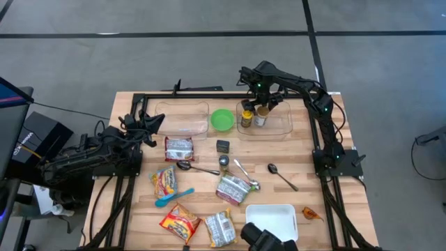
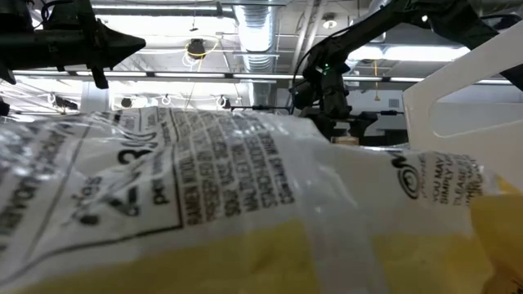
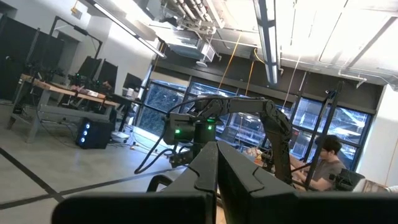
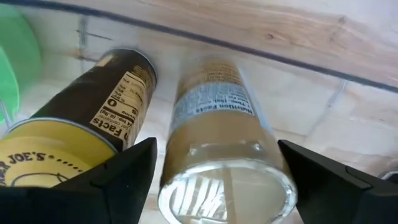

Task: Pick & Place Food Item
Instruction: Put the spice bottle in the right transparent bin, then put the red noodle pack in the left transparent bin

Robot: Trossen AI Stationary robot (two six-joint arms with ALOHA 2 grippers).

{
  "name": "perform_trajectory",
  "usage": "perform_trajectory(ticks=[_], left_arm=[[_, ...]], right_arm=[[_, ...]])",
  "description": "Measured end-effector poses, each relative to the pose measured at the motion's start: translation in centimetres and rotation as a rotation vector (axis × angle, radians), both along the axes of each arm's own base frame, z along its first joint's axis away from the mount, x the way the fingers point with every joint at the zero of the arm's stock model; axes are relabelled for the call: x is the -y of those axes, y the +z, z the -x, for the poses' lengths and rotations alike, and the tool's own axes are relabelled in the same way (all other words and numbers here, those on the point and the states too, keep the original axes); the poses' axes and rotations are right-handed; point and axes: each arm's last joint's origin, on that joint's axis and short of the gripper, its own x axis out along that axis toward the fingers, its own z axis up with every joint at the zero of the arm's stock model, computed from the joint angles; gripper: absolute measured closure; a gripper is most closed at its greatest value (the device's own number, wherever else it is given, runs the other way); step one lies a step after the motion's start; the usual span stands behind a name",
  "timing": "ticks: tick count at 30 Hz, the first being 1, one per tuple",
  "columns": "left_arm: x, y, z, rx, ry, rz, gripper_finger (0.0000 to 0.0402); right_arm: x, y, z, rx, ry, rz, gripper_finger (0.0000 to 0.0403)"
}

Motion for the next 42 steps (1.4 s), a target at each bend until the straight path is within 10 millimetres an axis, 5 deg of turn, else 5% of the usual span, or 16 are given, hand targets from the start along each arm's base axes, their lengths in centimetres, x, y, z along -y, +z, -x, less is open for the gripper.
perform_trajectory(ticks=[26, 34, 42], left_arm=[[0.0, 0.0, 0.0, 0.0, 0.0, 0.0, 0.0402], [0.0, 0.0, 0.0, 0.0, 0.0, 0.0, 0.0402], [0.0, 0.0, 0.0, 0.0, 0.0, 0.0, 0.0402]], right_arm=[[-1.4, 5.7, 1.8, 0.108, 0.015, 0.098, 0.008], [-2.8, 9.3, 2.5, 0.154, 0.083, 0.298, 0.008], [-6.2, 13.9, 1.3, 0.267, 0.159, 0.668, 0.008]])
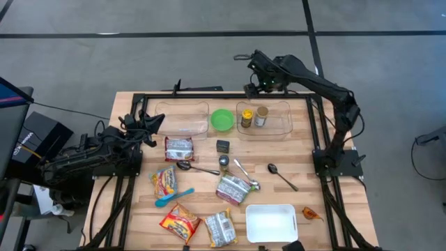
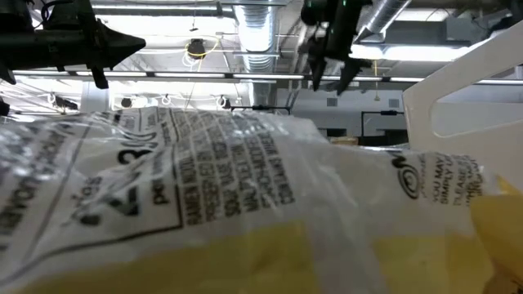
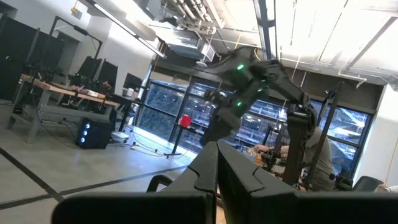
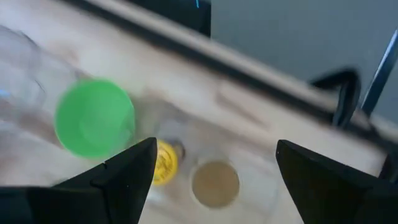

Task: Pick & Place Food Item
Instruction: Put the red noodle pack in the left transparent bin

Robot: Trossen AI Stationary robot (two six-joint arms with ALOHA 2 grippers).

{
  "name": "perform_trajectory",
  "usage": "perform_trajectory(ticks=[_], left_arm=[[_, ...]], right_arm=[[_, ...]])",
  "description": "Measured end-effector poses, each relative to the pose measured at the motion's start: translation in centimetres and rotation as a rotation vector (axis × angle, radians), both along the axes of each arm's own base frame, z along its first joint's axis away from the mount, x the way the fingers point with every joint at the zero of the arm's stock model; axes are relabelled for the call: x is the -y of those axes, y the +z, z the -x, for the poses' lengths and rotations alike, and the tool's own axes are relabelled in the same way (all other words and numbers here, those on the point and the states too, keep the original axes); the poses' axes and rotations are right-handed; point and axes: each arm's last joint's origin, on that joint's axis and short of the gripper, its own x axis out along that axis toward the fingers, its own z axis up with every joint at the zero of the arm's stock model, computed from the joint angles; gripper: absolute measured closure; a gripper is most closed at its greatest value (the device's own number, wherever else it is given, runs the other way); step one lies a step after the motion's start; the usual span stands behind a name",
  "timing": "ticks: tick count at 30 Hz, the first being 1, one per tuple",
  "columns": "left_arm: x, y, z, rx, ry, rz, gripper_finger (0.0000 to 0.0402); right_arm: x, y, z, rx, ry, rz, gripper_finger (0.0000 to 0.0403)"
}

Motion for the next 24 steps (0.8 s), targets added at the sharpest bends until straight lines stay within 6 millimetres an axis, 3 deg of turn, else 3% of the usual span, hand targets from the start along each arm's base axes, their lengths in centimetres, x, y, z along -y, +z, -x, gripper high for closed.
perform_trajectory(ticks=[3, 13, 20, 24], left_arm=[[0.0, 0.0, 0.0, 0.0, 0.0, 0.0, 0.0402], [0.0, 0.0, 0.0, 0.0, 0.0, 0.0, 0.0402], [0.0, 0.0, 0.0, 0.0, 0.0, 0.0, 0.0402], [0.0, 0.0, 0.0, 0.0, 0.0, 0.0, 0.0402]], right_arm=[[-1.6, 1.5, -0.6, 0.056, 0.025, 0.107, 0.008], [-6.2, 5.5, -2.8, 0.213, 0.352, 0.392, 0.008], [-9.2, 6.6, -4.8, 0.264, 0.572, 0.537, 0.008], [-10.7, 5.6, -6.7, 0.286, 0.727, 0.524, 0.008]])
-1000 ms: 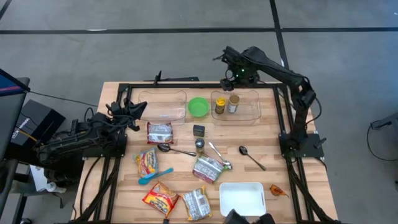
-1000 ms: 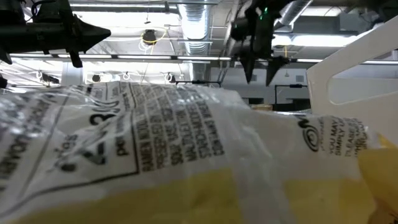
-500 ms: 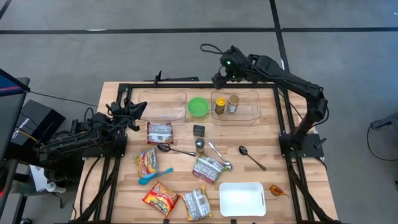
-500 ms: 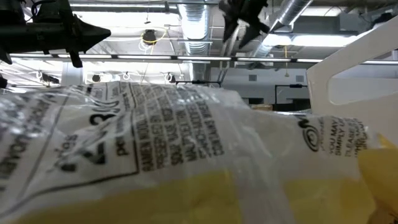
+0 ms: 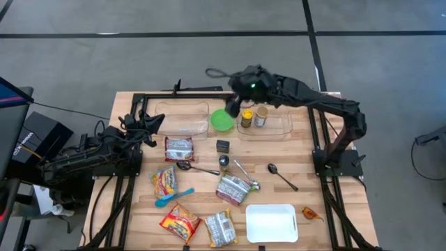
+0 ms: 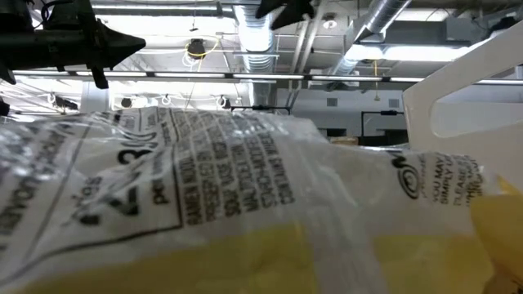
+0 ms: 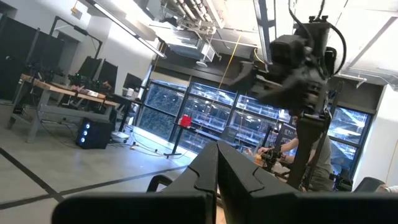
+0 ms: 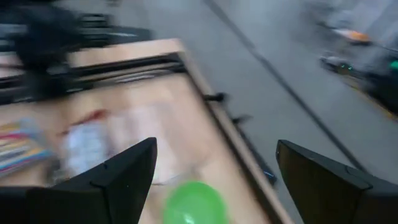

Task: Pick & Place Food Item
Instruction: Put the red noodle pack in the left transparent bin

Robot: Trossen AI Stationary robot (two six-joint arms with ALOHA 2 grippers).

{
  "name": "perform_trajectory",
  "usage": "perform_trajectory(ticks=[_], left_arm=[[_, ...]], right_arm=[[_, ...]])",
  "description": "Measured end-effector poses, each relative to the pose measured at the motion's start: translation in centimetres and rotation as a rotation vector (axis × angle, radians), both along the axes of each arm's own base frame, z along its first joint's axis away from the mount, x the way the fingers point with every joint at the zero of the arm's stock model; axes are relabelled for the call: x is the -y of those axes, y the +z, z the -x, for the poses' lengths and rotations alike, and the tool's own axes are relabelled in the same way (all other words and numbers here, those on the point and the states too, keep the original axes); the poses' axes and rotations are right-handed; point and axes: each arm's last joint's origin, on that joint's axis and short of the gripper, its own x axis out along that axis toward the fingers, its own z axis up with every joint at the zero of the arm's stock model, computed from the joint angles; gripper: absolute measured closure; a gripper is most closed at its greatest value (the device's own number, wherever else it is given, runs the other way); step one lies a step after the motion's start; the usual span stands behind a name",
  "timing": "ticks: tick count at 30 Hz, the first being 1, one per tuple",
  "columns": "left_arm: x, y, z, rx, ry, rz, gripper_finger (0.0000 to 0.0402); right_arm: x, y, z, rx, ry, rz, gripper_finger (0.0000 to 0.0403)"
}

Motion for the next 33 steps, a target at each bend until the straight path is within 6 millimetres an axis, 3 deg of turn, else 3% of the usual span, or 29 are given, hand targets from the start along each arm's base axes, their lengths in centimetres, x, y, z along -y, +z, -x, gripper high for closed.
perform_trajectory(ticks=[4, 9, 17, 26, 33], left_arm=[[0.0, 0.0, 0.0, 0.0, 0.0, 0.0, 0.0402], [0.0, 0.0, 0.0, 0.0, 0.0, 0.0, 0.0402], [0.0, 0.0, 0.0, 0.0, 0.0, 0.0, 0.0402], [0.0, 0.0, 0.0, 0.0, 0.0, 0.0, 0.0402], [0.0, 0.0, 0.0, 0.0, 0.0, 0.0, 0.0402]], right_arm=[[-1.4, -1.3, -2.4, 0.035, 0.2, -0.067, 0.008], [-2.5, -4.1, -5.8, 0.035, 0.295, -0.03, 0.008], [-3.1, -5.5, -7.8, 0.083, 0.408, -0.05, 0.008], [-2.0, -7.6, -7.6, 0.026, 0.375, -0.08, 0.008], [-1.5, -9.2, -4.7, 0.106, 0.376, -0.115, 0.008]])
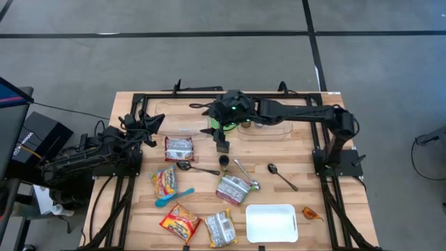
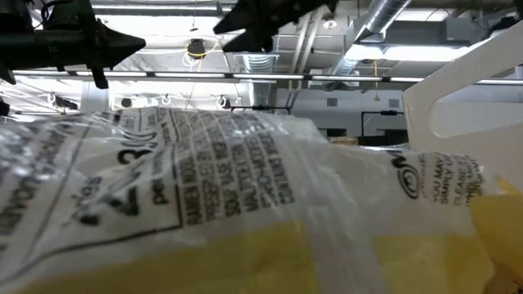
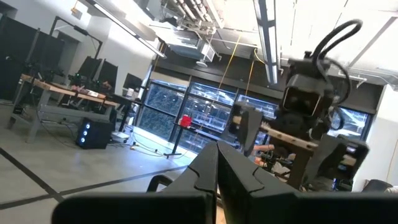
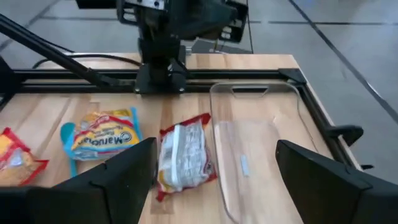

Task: Pick & Place Food Item
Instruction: Put the red noodle pack in the left transparent bin

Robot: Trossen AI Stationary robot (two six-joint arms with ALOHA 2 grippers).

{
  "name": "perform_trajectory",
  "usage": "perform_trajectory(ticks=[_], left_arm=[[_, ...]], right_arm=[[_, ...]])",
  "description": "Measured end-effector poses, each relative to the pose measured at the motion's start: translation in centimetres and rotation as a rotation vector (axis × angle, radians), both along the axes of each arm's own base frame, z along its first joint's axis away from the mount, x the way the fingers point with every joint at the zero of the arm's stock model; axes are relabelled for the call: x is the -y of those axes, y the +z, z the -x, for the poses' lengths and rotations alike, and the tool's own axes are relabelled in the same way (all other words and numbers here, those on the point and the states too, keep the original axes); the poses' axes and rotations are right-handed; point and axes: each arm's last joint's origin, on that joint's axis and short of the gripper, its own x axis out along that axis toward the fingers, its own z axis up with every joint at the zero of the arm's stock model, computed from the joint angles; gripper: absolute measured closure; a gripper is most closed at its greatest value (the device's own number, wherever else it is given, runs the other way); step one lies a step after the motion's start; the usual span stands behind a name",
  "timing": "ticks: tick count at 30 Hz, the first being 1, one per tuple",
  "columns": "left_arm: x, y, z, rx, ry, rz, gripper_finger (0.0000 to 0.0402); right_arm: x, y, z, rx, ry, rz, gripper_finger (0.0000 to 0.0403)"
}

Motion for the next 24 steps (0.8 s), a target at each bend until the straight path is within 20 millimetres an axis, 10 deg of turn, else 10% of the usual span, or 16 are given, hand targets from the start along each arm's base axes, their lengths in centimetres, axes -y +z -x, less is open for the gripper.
perform_trajectory(ticks=[24], left_arm=[[0.0, 0.0, 0.0, 0.0, 0.0, 0.0, 0.0402]], right_arm=[[-1.2, -2.6, 18.5, 0.255, -0.106, -0.012, 0.008]])
